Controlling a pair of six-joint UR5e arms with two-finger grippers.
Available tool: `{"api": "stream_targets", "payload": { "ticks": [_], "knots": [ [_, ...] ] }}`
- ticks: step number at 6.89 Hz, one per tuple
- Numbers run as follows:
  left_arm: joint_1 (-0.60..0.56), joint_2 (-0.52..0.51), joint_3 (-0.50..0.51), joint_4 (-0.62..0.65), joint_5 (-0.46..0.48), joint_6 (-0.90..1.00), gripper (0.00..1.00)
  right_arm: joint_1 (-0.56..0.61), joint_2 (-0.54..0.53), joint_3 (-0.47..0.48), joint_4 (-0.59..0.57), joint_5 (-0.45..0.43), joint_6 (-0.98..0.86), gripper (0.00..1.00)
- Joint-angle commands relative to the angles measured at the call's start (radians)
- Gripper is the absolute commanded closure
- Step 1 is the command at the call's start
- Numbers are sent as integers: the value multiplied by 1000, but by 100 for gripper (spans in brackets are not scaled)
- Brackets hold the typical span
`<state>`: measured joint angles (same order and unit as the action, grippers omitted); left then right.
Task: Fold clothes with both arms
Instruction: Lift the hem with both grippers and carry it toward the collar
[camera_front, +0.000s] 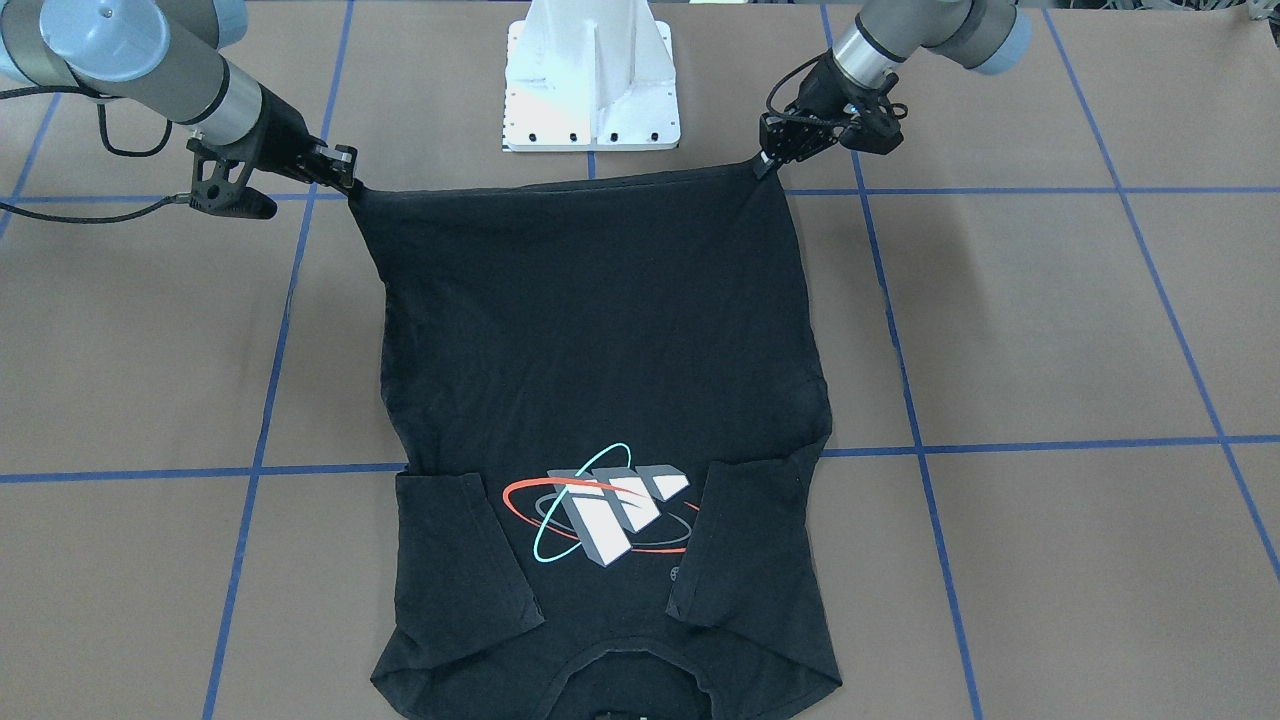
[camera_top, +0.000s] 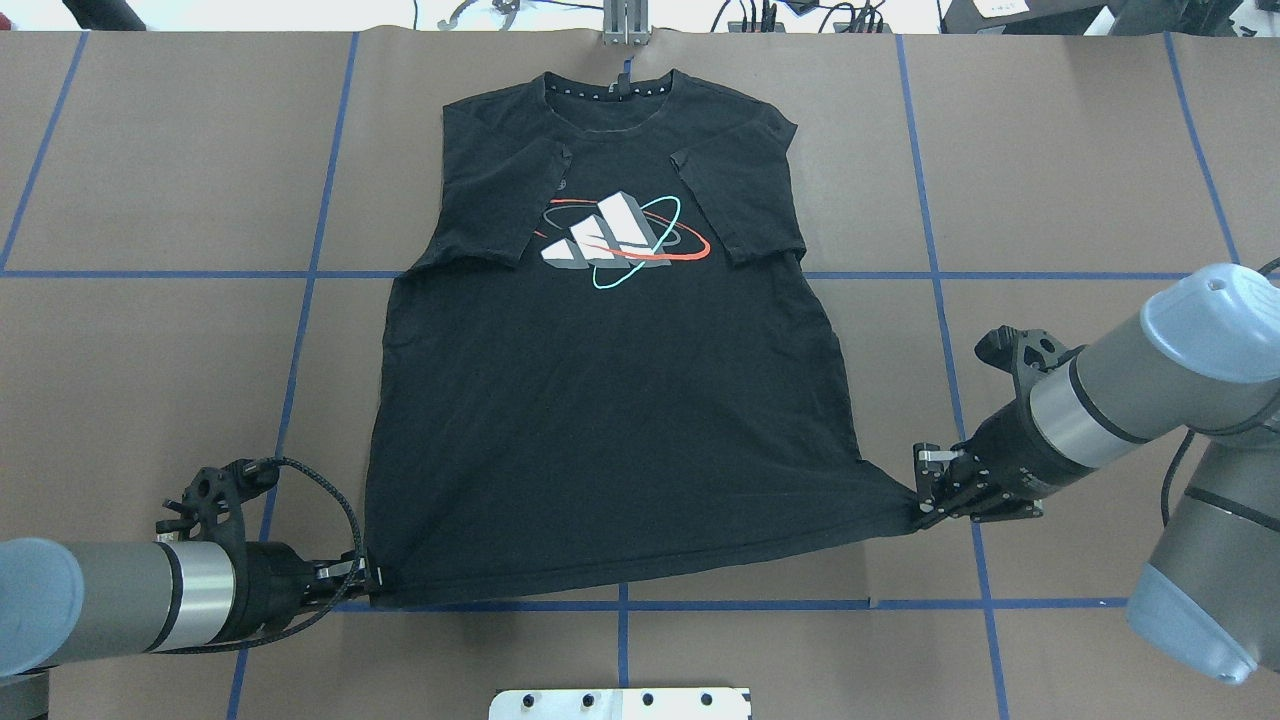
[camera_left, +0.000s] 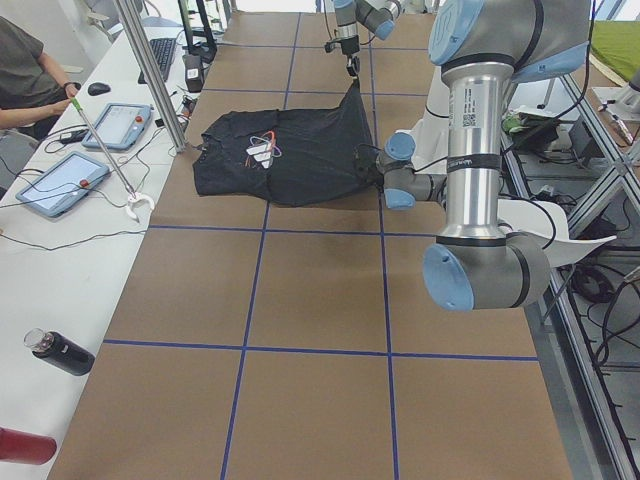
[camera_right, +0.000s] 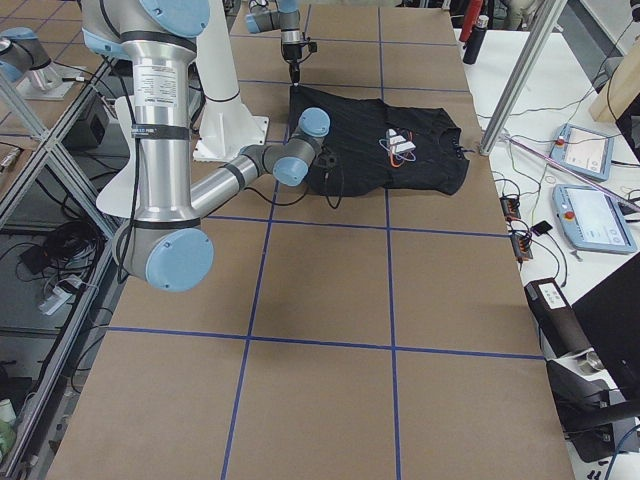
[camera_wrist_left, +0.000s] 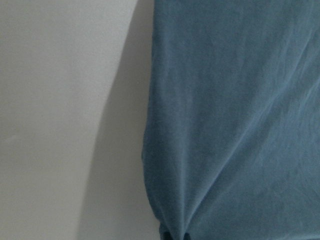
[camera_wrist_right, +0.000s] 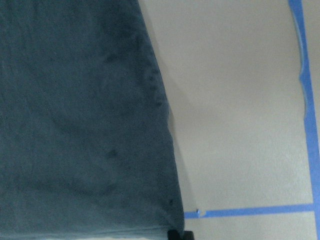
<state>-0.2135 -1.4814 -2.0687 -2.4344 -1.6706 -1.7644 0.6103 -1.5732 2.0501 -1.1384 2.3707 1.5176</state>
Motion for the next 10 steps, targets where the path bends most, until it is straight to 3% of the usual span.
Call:
{"api": "stream_targets", "payload": {
  "ticks": [1, 2, 4, 6, 7, 8, 10],
  "knots": [
    [61, 13, -80, 61, -64, -3, 100, -97, -13, 57, 2, 76, 198, 100],
    [66, 13, -182, 159, -178, -4, 100, -140, -16, 92, 3, 76, 269, 100],
    [80, 10, -304, 311, -260, -10, 100, -144, -89, 158, 3, 87, 276, 100],
    [72, -2, -291, 327, -274, -10, 100, -129, -85, 159, 3, 96, 274, 100],
    [45, -2, -289, 334, -281, -10, 100, -72, -32, 124, 3, 90, 263, 100],
    [-34, -17, -287, 334, -282, -10, 100, 4, 46, 89, 3, 90, 248, 100],
    [-177, -31, -286, 334, -281, 2, 100, 113, 100, 65, 6, 85, 144, 100]
  ]
}}
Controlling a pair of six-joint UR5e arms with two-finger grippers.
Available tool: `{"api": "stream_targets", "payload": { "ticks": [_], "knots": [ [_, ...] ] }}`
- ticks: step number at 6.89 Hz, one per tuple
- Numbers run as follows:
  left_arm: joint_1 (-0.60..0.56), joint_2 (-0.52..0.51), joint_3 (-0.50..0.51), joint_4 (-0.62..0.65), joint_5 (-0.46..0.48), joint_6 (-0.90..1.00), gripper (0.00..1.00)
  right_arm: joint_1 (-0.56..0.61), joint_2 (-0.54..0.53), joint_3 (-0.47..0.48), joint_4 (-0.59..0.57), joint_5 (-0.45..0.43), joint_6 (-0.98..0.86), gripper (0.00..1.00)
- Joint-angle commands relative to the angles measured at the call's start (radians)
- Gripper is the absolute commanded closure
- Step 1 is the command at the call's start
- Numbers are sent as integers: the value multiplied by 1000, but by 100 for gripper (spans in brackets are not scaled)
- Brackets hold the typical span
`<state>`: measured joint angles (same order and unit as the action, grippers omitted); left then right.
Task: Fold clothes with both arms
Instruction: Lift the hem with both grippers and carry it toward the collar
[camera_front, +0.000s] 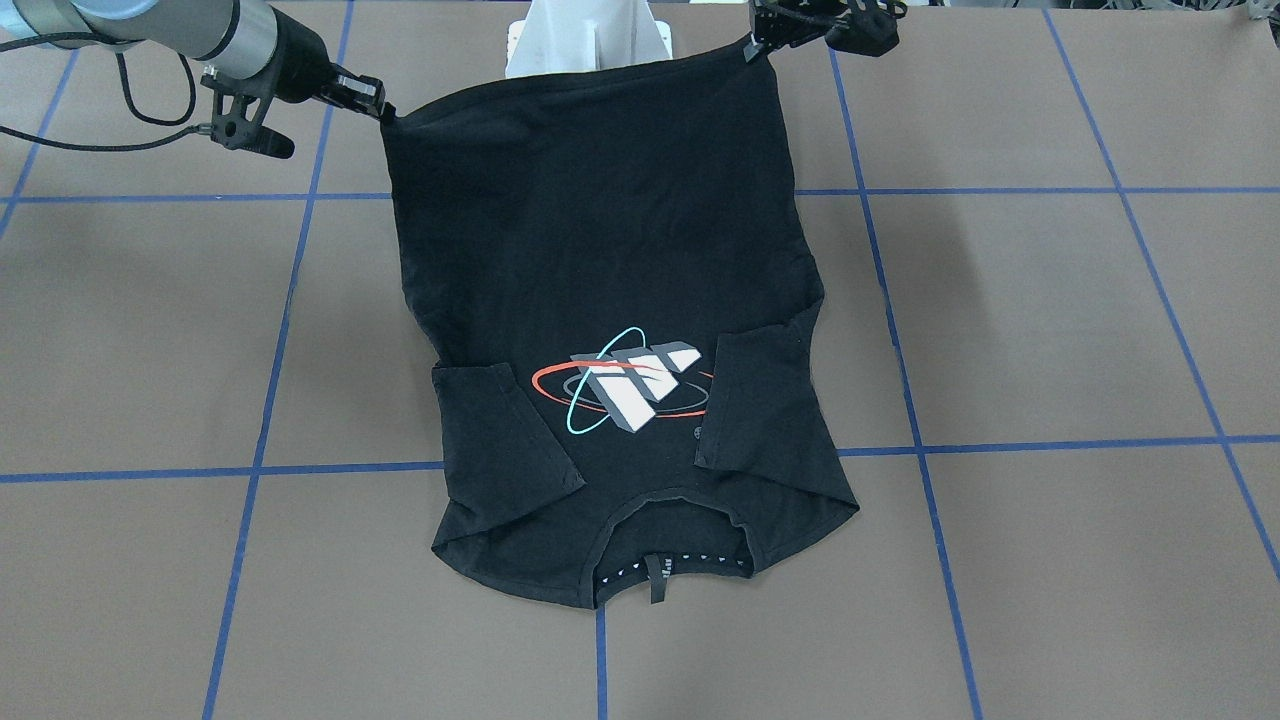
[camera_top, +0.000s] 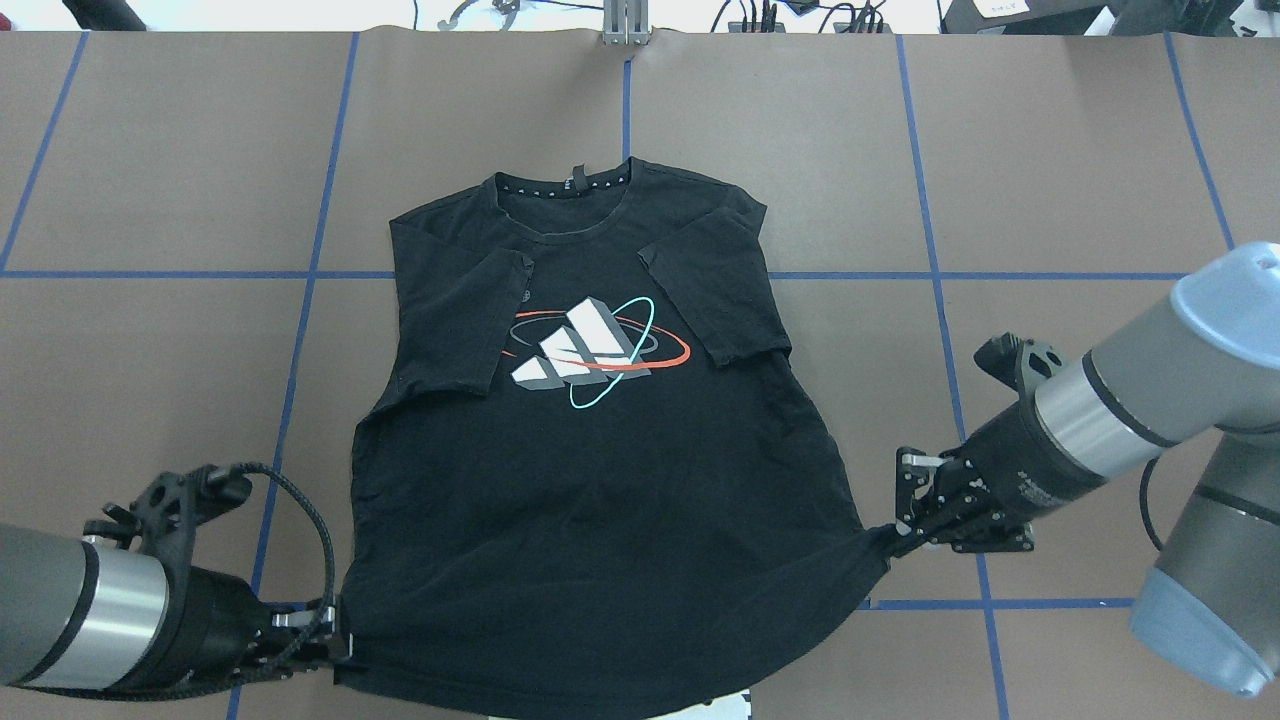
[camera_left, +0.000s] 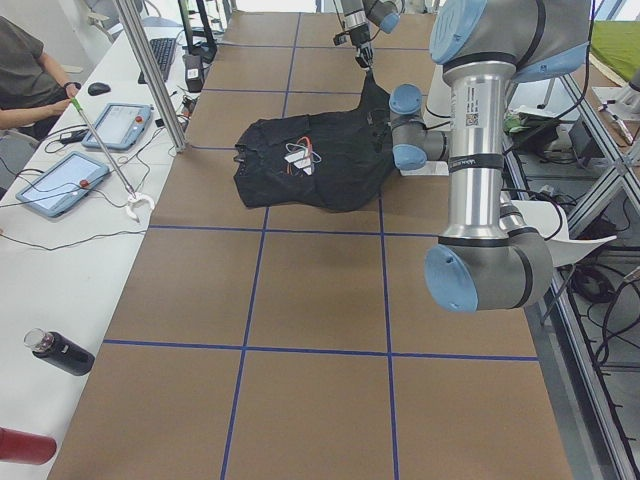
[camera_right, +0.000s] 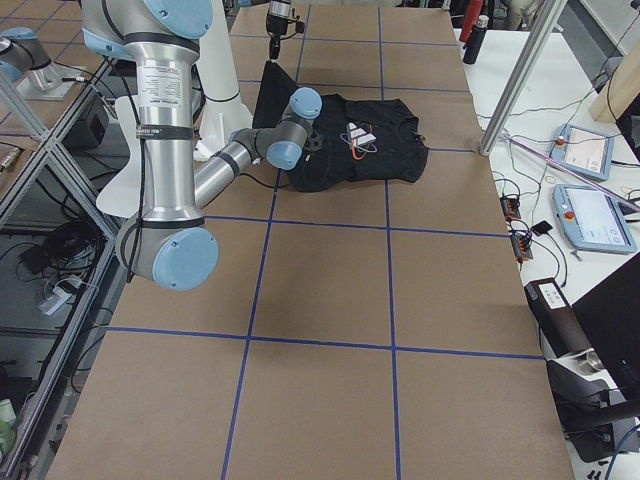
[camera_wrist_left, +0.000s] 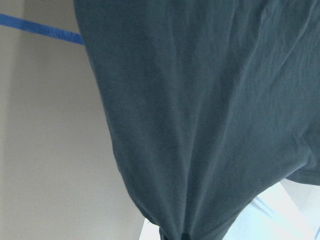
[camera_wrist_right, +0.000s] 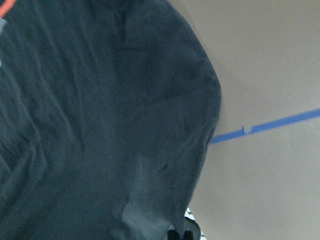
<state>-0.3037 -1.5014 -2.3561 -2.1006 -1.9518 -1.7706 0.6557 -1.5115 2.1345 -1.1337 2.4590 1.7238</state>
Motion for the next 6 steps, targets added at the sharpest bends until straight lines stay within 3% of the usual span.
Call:
{"api": "stream_targets", "payload": {
  "ticks": [1, 4, 6],
  "knots": [
    [-150, -26, 20, -1, -1, 34, 100, 120, 86, -78, 3, -11, -96, 100],
    [-358, -231, 235, 2, -4, 138, 100, 260, 256, -252, 0, -20, -175, 100],
    [-475, -278, 351, -2, -4, 247, 100, 280, 299, -313, 2, -117, -223, 100]
  ]
}}
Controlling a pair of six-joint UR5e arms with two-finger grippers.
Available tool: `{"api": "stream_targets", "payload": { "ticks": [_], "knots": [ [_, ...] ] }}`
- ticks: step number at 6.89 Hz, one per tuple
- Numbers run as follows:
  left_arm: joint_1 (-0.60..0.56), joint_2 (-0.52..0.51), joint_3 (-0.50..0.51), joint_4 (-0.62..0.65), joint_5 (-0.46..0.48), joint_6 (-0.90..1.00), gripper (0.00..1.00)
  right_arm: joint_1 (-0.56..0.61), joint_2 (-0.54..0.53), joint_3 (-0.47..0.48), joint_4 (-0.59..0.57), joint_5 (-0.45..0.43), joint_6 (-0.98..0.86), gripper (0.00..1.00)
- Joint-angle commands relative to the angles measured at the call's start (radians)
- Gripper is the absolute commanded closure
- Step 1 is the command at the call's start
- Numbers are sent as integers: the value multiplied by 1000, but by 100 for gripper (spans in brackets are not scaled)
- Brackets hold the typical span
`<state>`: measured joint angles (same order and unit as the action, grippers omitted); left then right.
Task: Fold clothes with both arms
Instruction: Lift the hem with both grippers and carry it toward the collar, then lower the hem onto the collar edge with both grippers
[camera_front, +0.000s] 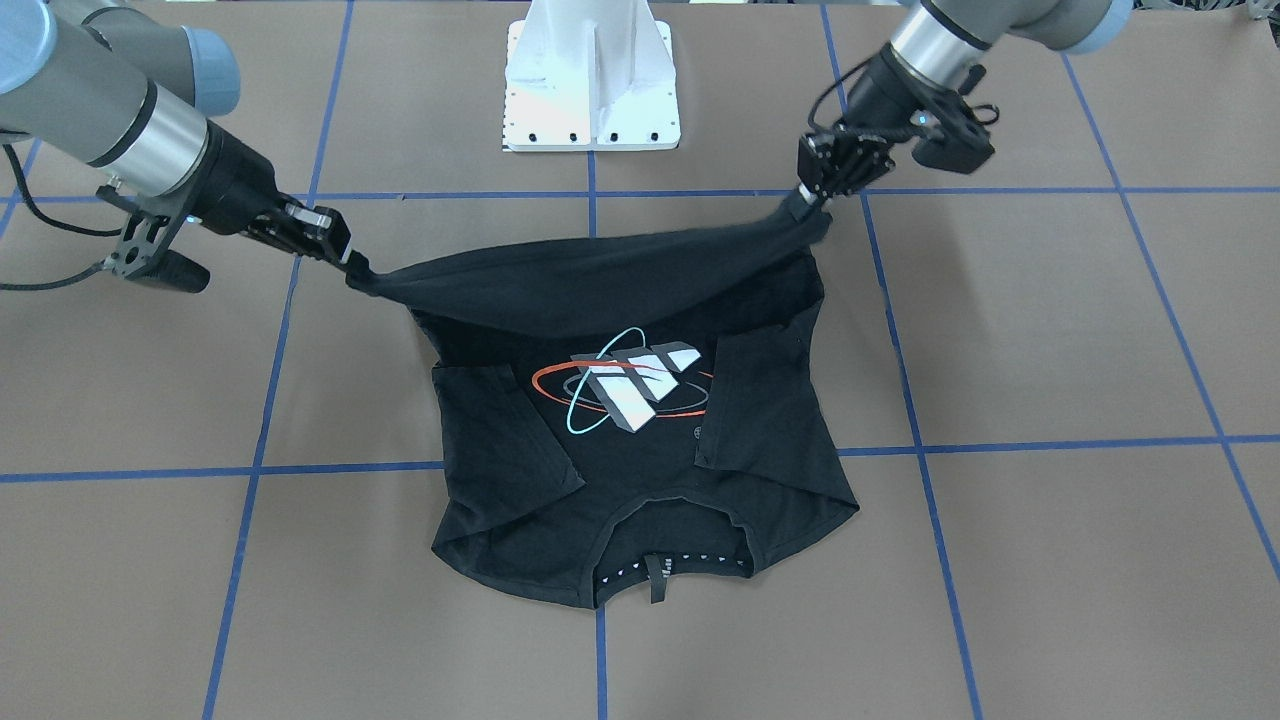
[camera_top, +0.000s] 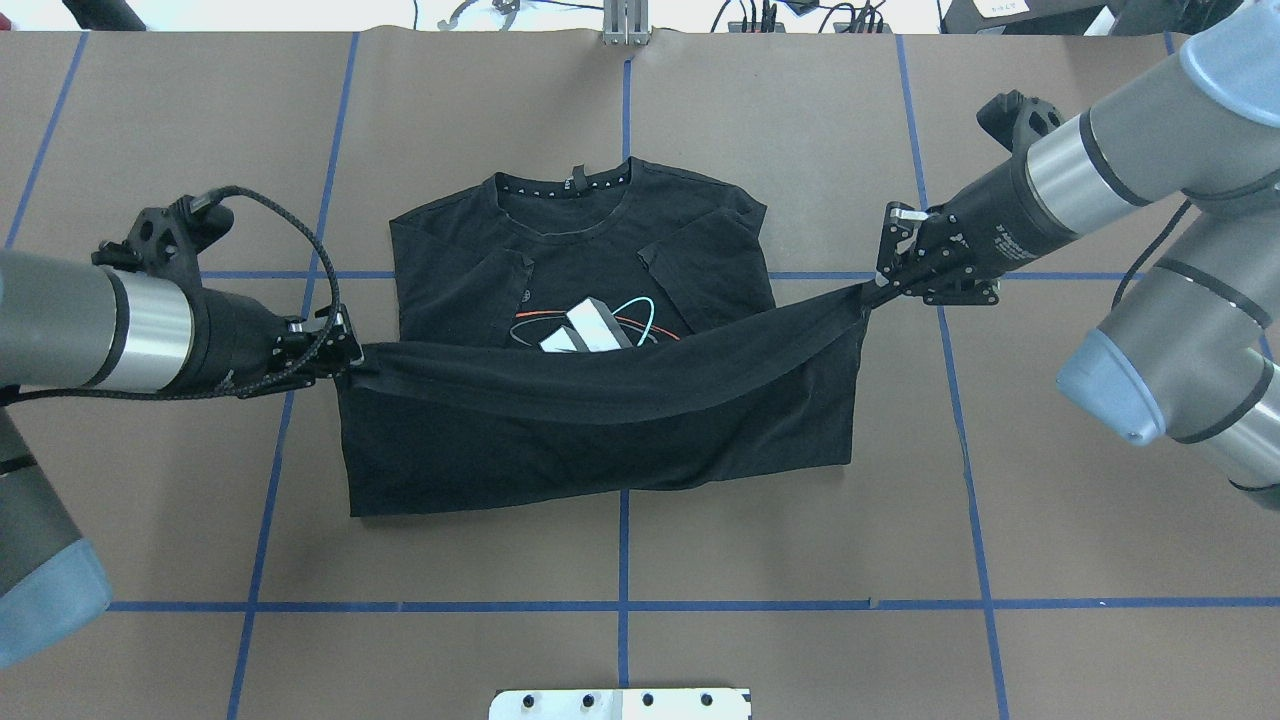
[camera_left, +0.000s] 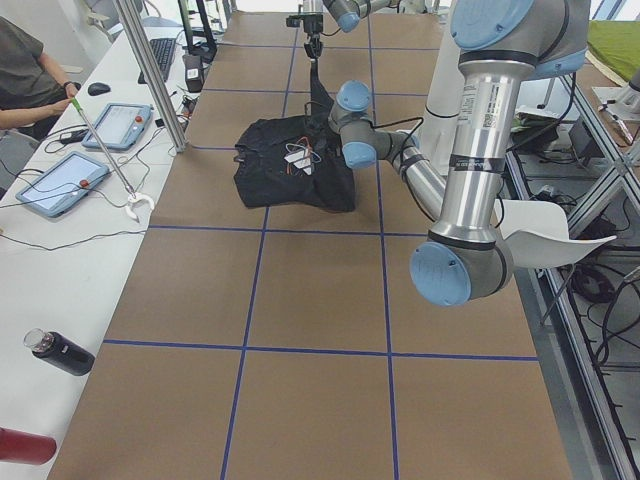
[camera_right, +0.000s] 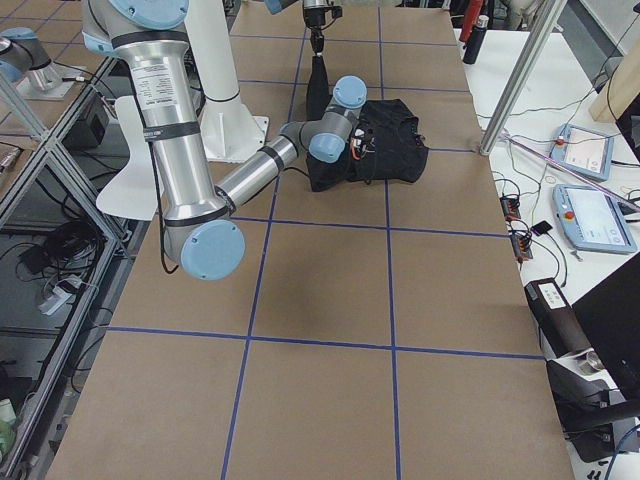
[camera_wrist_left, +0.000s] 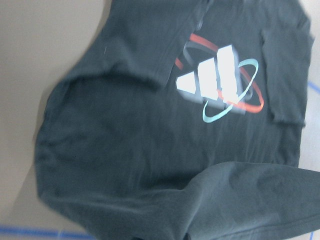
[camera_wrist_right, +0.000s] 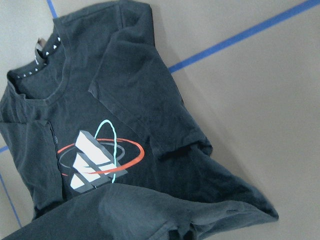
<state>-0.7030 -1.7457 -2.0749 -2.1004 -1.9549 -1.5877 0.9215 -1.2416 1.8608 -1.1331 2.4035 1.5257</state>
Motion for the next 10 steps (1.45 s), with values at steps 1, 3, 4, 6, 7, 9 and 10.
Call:
{"api": "stream_targets", "payload": {
  "ticks": [1, 3, 4, 6, 7, 9, 10],
  "knots": [
    [-119, -49, 122, -9, -1, 89, 100, 14, 68, -96, 24, -111, -25, 100],
    [-147, -121, 267, -15, 2, 118, 100, 25, 108, -220, 94, -144, -27, 100],
    [-147, -144, 329, -33, 2, 118, 100, 39, 109, -267, 139, -145, -25, 100],
    [-147, -173, 372, -102, 2, 104, 100, 49, 190, -351, 150, -155, -19, 100],
    [-144, -195, 374, -95, 2, 104, 100, 48, 207, -359, 148, -156, -18, 100],
    [-144, -216, 386, -90, 2, 103, 100, 46, 278, -425, 148, -164, -16, 100],
    [-141, -227, 429, -99, 5, 104, 100, 43, 281, -446, 151, -199, -18, 100]
  ]
}}
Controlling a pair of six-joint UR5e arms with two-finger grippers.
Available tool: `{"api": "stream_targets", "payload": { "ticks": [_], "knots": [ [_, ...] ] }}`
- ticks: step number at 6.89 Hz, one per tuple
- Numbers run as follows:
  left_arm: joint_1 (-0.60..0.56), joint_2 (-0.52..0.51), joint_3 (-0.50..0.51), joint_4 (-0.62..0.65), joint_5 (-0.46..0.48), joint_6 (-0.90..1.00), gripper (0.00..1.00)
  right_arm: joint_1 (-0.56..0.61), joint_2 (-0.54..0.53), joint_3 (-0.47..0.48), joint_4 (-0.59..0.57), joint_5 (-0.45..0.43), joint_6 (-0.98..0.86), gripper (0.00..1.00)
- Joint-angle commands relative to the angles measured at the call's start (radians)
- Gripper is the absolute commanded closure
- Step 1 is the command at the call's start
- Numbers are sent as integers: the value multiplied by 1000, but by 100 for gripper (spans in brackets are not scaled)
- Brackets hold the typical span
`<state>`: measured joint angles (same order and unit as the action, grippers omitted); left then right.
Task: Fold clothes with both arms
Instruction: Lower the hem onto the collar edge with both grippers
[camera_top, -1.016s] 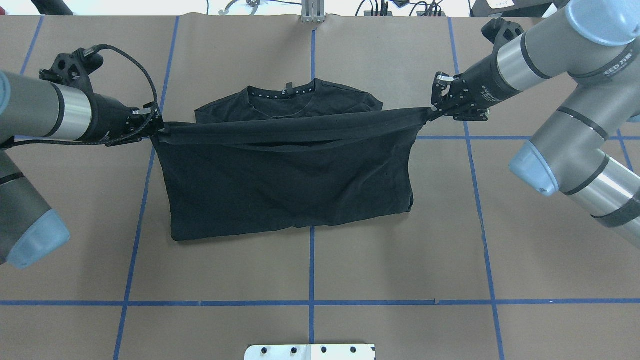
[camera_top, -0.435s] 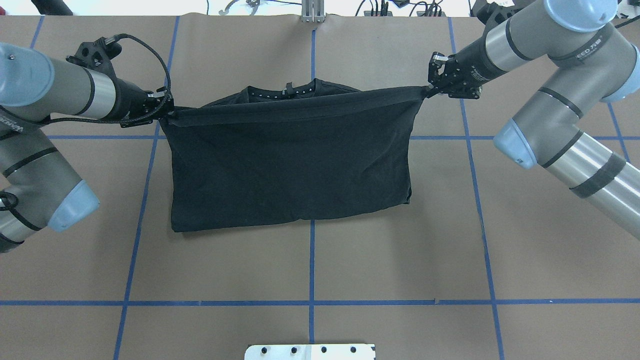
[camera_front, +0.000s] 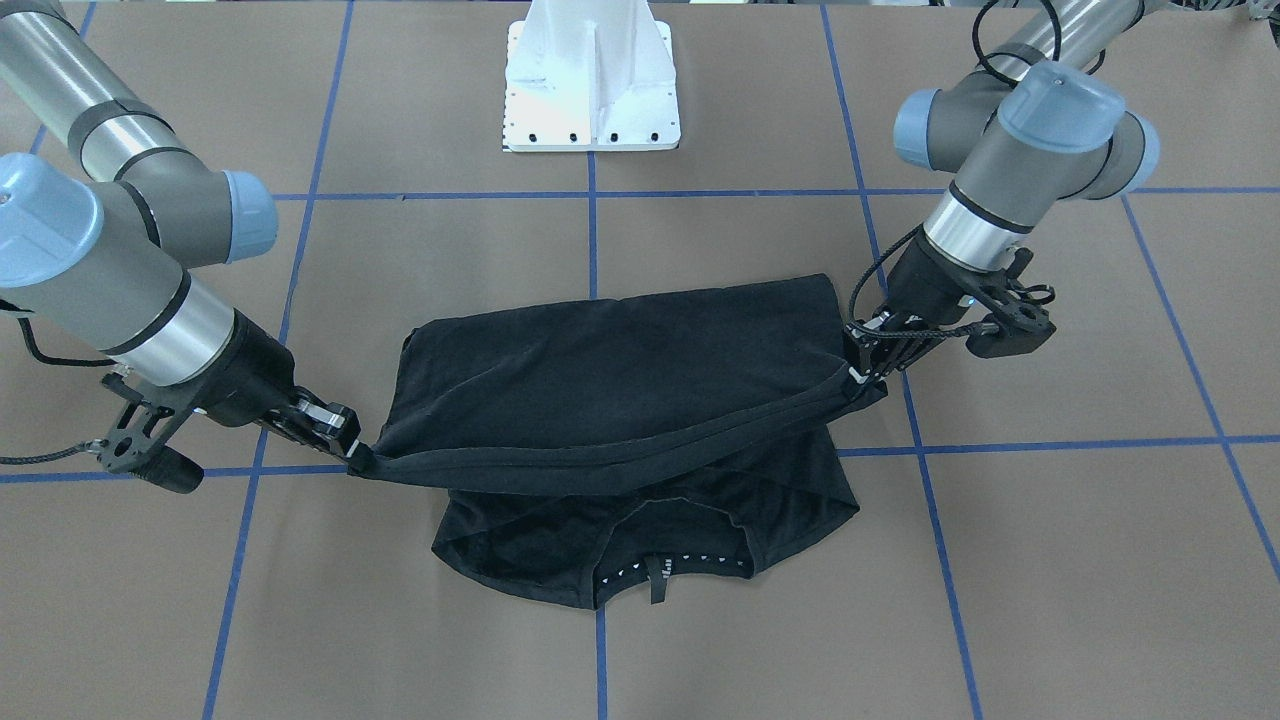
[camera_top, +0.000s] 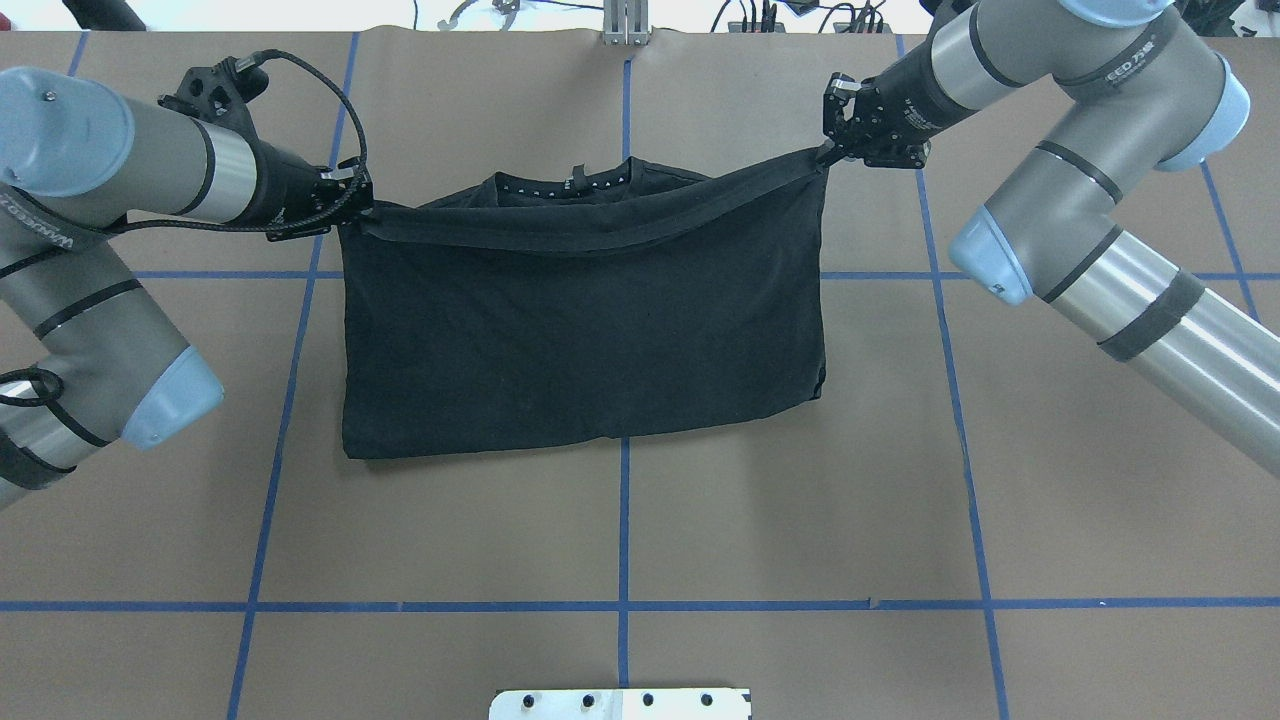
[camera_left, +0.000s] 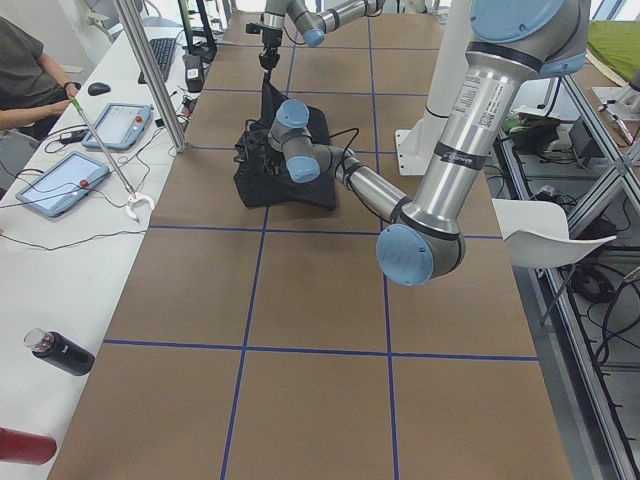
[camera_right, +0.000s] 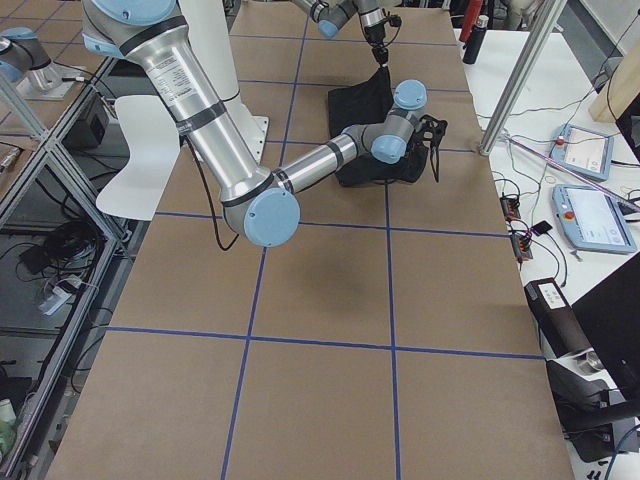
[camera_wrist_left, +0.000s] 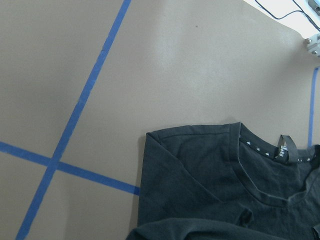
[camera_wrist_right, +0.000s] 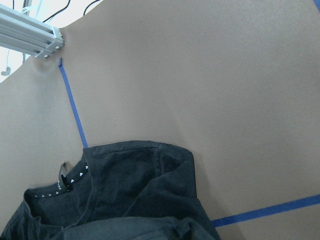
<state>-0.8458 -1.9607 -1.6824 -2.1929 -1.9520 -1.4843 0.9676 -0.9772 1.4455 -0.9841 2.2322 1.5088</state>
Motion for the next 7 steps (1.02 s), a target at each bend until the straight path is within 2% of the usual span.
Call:
{"api": "stream_targets", "payload": {
  "ticks": [1, 3, 7],
  "knots": [
    [2, -50, 96, -8, 5, 1, 100, -4, 26, -51, 2, -34, -2, 100],
    [4, -66, 162, -10, 10, 9, 100, -4, 31, -56, 2, -39, -5, 100],
    [-19, -67, 187, -31, 41, 15, 100, -3, 81, -140, 4, -75, -9, 100]
  ]
}}
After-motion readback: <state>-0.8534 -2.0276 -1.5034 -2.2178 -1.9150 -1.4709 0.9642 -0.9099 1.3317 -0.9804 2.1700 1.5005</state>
